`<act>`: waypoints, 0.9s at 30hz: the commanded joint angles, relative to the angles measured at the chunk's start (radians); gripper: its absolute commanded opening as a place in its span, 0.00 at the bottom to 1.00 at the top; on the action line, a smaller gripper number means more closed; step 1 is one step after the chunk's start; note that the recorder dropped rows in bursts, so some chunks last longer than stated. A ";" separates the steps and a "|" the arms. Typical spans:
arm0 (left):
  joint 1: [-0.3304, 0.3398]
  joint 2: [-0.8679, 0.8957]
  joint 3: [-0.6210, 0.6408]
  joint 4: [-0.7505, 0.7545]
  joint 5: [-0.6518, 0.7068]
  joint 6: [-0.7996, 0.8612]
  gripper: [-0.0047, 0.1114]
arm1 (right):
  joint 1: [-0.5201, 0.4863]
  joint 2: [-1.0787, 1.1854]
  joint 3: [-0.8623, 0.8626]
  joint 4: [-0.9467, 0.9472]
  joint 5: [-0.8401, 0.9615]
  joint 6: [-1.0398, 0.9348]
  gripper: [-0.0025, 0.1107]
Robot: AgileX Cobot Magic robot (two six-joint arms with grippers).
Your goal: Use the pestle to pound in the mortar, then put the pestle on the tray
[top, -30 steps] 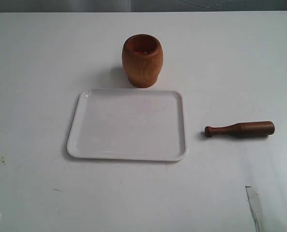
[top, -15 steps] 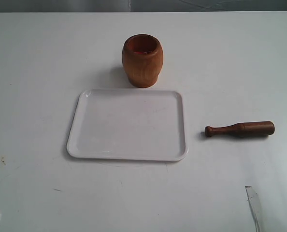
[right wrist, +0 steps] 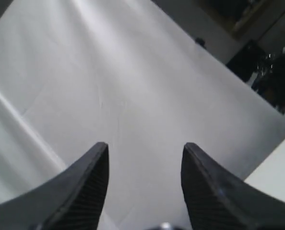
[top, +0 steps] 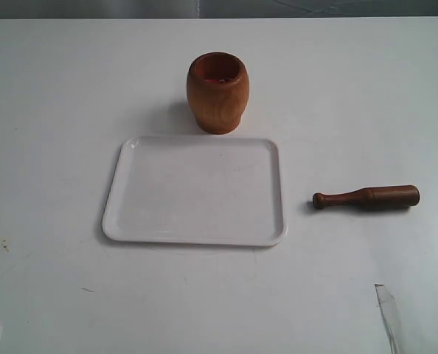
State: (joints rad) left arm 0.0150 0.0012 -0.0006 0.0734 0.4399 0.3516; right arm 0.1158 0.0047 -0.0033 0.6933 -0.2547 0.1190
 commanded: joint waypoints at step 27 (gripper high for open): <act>-0.008 -0.001 0.001 -0.007 -0.003 -0.008 0.04 | 0.025 1.383 -1.014 -2.438 -0.535 1.200 0.02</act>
State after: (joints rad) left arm 0.0150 0.0012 -0.0006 0.0734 0.4399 0.3516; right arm 0.1289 1.2992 -0.8876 -1.3149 -0.7968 0.9509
